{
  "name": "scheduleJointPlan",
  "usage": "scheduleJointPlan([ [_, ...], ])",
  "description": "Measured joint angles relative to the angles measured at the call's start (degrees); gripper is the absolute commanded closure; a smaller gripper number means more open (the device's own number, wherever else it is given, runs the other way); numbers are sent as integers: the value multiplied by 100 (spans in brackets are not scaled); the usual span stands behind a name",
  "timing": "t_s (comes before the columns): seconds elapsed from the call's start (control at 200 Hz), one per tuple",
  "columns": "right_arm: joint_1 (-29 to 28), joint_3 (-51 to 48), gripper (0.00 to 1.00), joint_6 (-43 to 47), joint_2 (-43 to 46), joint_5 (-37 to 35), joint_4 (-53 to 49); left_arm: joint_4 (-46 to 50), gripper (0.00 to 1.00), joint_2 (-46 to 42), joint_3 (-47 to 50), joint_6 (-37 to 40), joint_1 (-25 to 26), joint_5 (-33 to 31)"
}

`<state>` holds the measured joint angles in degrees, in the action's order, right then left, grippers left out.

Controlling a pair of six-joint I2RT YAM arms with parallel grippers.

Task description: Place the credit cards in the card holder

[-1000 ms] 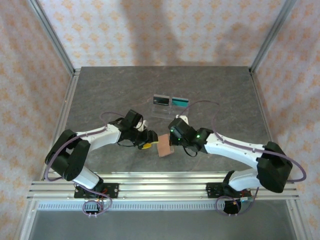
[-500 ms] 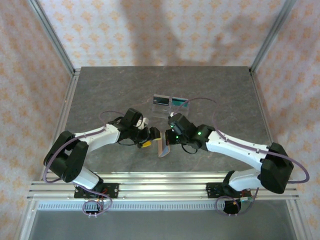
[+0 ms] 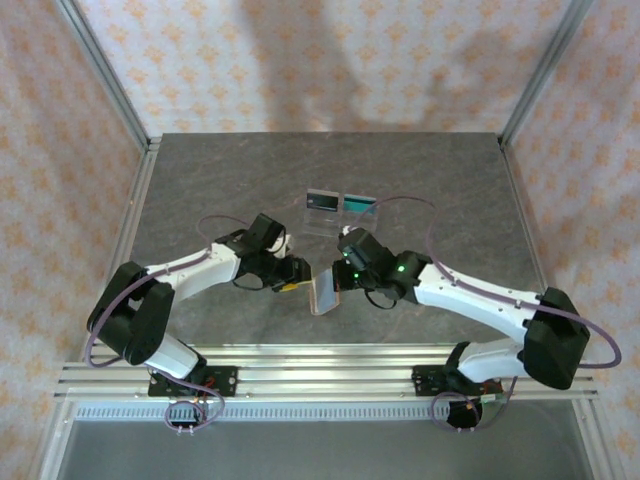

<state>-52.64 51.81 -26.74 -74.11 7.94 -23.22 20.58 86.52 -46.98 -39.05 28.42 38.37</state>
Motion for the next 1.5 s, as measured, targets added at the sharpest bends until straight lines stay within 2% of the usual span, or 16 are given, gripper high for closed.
scheduleJointPlan([
  [0.13,44,-90,99,-2,90,-219,4,356,55,0,-61,179,-46,-306],
  [0.22,118,-350,96,-22,81,-387,13,516,64,28,-72,282,-72,-461],
  [0.275,195,-540,87,-85,26,-413,4,577,64,70,-72,297,-83,-560],
  [0.325,254,-662,72,-129,-52,-433,2,586,64,109,-52,297,-81,-603],
  [0.355,278,-713,67,-160,-101,-444,-11,588,64,109,-31,293,-81,-612],
  [0.561,299,-697,53,-323,-116,-601,-245,579,64,94,31,291,-79,-632],
  [0.741,352,-284,53,-251,48,-667,-601,560,63,94,68,289,-79,-621],
  [0.831,358,-127,50,-245,111,-619,-614,544,60,92,70,282,-79,-581],
  [1.006,358,-122,50,-529,120,-76,-514,533,56,-17,70,247,-79,-579],
  [1.036,358,-173,49,-625,120,55,-407,533,55,-35,70,245,-79,-577],
  [1.091,363,-330,40,-763,118,267,-208,533,54,-52,70,245,-79,-575],
  [1.242,535,-874,34,-944,-72,844,35,511,49,-57,70,208,-79,-555],
  [1.362,776,-1316,34,-1014,-243,1268,361,402,46,-79,120,140,-79,-461],
  [1.497,796,-1556,36,-1108,-297,1635,800,387,43,-151,142,140,-79,-431],
])
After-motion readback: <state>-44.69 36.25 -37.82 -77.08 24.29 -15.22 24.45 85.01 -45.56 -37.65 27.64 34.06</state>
